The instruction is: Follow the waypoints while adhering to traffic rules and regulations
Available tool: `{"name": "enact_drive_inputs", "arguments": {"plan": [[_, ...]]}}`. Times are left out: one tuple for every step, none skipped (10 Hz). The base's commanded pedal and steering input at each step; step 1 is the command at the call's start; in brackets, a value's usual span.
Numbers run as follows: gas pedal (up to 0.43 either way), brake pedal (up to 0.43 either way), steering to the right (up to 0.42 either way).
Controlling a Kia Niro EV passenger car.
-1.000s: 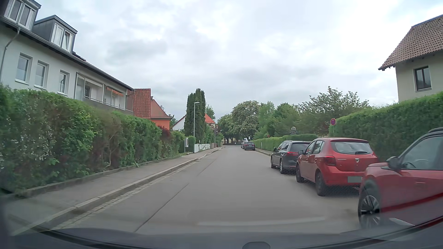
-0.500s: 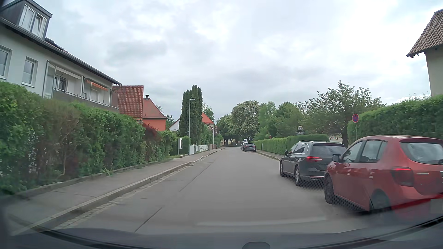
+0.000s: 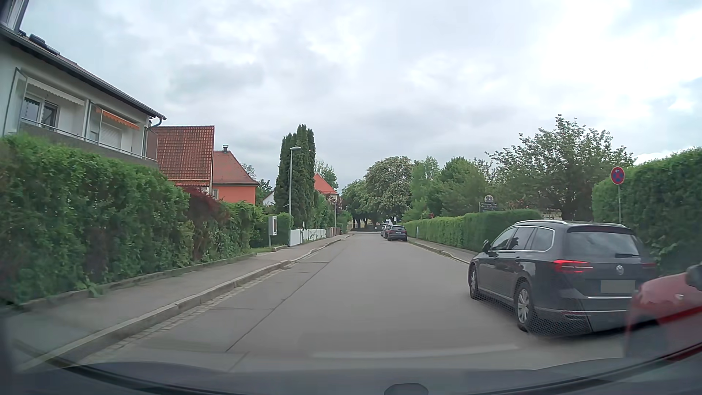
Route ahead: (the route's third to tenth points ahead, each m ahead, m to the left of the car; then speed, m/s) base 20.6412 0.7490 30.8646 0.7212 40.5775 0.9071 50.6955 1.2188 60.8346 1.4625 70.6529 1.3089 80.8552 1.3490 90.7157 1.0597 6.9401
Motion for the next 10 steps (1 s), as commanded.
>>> {"name": "enact_drive_inputs", "arguments": {"plan": [[0.13,0.0,0.002],[0.13,0.0,0.002],[0.13,0.0,0.002],[0.13,0.0,0.002],[0.13,0.0,0.002],[0.13,0.0,0.002],[0.13,0.0,0.002],[0.13,0.0,0.002],[0.13,0.0,0.002],[0.138,0.0,0.002]]}}
